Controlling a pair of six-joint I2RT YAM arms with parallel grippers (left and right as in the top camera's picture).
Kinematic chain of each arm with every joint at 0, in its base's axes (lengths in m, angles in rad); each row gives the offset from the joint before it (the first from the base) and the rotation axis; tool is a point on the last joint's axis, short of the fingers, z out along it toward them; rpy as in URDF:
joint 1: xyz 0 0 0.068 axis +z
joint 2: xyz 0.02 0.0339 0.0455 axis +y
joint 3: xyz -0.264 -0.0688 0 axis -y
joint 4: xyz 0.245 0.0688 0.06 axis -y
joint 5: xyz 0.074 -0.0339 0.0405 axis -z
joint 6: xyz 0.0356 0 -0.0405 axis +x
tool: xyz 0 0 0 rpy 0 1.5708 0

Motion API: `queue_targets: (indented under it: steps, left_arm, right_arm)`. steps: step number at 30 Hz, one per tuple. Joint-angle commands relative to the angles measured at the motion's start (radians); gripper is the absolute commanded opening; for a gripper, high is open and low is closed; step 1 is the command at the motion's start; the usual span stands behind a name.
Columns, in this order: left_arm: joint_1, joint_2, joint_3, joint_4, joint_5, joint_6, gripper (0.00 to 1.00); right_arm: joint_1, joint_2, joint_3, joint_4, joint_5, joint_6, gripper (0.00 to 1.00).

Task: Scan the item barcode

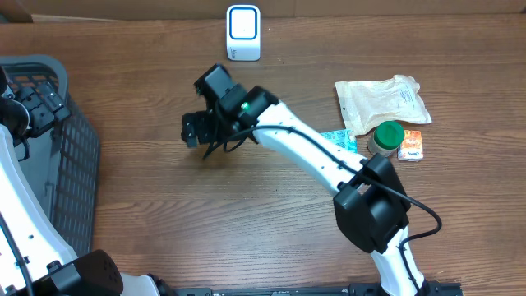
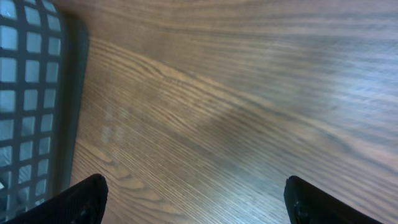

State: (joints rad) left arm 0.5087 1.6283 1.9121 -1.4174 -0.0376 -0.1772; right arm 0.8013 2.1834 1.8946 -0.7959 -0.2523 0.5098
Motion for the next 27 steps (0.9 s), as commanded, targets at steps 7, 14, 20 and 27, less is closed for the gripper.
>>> queue_targets:
  steps: [7,14,20,27]
  left_arm:
    - [0.002,0.003,0.007,0.001,0.003,-0.006,0.99]
    - [0.002,0.003,0.007,0.001,0.003,-0.006,1.0]
    - [0.002,0.003,0.007,0.001,0.003,-0.006,1.0]
    - [0.002,0.003,0.007,0.001,0.003,-0.006,0.99]
  right_arm:
    - [0.105,-0.027,-0.169,0.263,0.018,-0.053,0.9]
    - [0.118,-0.027,-0.19,0.291,0.033,-0.093,0.89]
    - [0.12,-0.027,-0.19,0.297,0.035,-0.1,0.88]
    - [0.121,-0.027,-0.19,0.285,0.035,-0.122,0.88]
